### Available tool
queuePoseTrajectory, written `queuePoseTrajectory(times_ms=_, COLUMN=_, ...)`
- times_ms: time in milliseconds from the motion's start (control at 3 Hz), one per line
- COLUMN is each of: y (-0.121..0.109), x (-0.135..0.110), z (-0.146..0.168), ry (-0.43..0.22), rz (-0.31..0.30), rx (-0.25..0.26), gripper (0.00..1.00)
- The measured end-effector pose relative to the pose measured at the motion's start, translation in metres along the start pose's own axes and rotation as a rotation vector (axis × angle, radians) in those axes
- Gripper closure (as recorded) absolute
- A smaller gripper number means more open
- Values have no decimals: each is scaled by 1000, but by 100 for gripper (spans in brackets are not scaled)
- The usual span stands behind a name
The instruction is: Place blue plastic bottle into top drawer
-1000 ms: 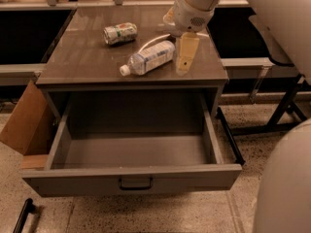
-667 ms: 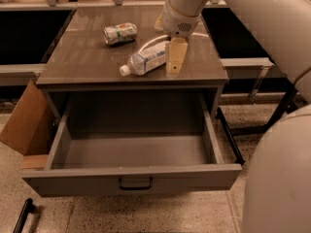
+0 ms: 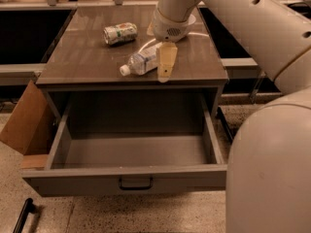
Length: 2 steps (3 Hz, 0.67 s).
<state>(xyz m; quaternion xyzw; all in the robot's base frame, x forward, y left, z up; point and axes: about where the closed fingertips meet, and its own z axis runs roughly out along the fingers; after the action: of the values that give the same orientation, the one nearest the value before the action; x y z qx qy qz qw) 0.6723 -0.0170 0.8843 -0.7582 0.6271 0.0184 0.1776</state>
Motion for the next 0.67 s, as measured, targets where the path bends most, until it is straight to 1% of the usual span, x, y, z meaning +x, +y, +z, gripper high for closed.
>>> queuePoseTrajectory(times_ms=333, y=-3, x=-1, z=22, ry=9, rz=6, rx=-42, gripper=0)
queuePoseTrajectory(times_ms=667, y=-6, x=-1, z=33, ry=15, rz=7, rx=-65, gripper=0)
